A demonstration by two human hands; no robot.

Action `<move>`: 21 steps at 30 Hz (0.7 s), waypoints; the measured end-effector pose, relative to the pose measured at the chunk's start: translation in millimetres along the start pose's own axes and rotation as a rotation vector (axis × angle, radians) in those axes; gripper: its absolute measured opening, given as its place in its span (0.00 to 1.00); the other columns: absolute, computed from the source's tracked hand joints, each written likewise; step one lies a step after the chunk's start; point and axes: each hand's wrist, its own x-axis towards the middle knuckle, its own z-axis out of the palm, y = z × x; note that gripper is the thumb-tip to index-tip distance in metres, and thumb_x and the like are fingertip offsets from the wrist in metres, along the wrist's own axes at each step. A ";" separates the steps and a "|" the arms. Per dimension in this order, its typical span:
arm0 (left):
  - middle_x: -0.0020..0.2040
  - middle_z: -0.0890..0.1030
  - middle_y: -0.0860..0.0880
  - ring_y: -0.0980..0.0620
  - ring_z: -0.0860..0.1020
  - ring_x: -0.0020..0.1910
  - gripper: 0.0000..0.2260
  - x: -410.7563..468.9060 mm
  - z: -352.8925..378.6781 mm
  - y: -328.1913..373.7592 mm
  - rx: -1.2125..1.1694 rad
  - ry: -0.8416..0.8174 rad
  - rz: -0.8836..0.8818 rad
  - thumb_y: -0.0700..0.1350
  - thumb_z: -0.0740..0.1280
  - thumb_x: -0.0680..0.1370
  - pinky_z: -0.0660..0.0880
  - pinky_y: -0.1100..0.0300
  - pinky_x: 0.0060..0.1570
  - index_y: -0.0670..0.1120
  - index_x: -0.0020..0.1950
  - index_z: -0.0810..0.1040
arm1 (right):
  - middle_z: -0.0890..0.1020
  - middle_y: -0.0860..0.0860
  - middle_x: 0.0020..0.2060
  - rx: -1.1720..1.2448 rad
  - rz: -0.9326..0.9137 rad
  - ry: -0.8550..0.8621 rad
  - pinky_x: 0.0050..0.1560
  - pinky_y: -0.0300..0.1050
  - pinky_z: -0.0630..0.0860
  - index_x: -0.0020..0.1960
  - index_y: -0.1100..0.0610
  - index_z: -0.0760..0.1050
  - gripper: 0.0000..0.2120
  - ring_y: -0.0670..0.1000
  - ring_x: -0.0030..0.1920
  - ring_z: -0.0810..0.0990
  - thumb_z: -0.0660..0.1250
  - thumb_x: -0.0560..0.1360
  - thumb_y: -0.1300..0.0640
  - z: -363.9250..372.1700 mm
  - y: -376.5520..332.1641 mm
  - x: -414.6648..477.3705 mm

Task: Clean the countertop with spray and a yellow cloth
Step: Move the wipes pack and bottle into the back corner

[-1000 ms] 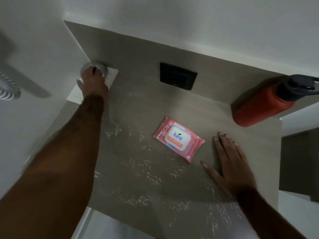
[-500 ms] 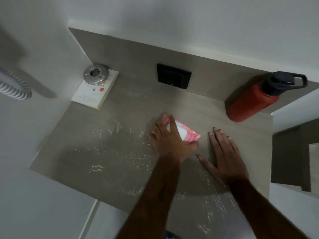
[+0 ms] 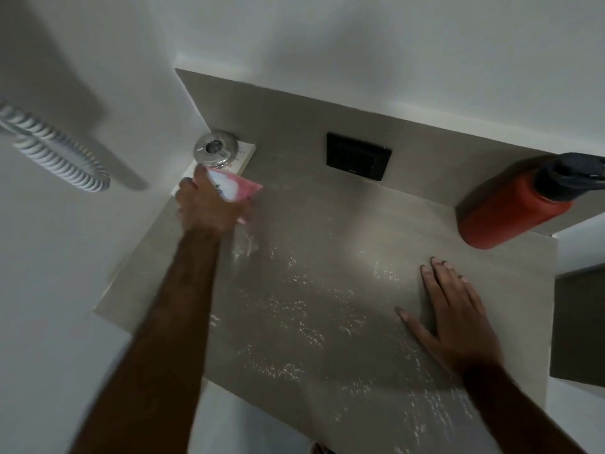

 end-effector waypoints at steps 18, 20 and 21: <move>0.78 0.62 0.35 0.37 0.59 0.78 0.44 -61.8 40.3 48.2 -0.123 -0.036 0.477 0.61 0.75 0.73 0.57 0.45 0.79 0.37 0.78 0.62 | 0.57 0.53 0.85 0.047 0.115 0.103 0.85 0.55 0.49 0.85 0.54 0.52 0.44 0.51 0.85 0.53 0.53 0.80 0.27 -0.6 -1.1 -4.6; 0.80 0.59 0.40 0.41 0.56 0.80 0.46 -104.1 57.2 91.7 -0.230 -0.181 0.550 0.63 0.74 0.72 0.58 0.46 0.78 0.43 0.81 0.58 | 0.61 0.57 0.83 0.115 0.351 0.234 0.84 0.61 0.54 0.84 0.56 0.53 0.43 0.55 0.84 0.58 0.54 0.81 0.29 -2.5 0.7 -8.0; 0.82 0.56 0.43 0.43 0.54 0.81 0.47 -124.7 66.5 114.4 -0.264 -0.256 0.584 0.65 0.73 0.72 0.58 0.47 0.78 0.47 0.81 0.55 | 0.61 0.59 0.83 0.141 0.488 0.287 0.84 0.63 0.55 0.84 0.58 0.53 0.43 0.57 0.84 0.58 0.53 0.81 0.29 -3.6 1.9 -9.3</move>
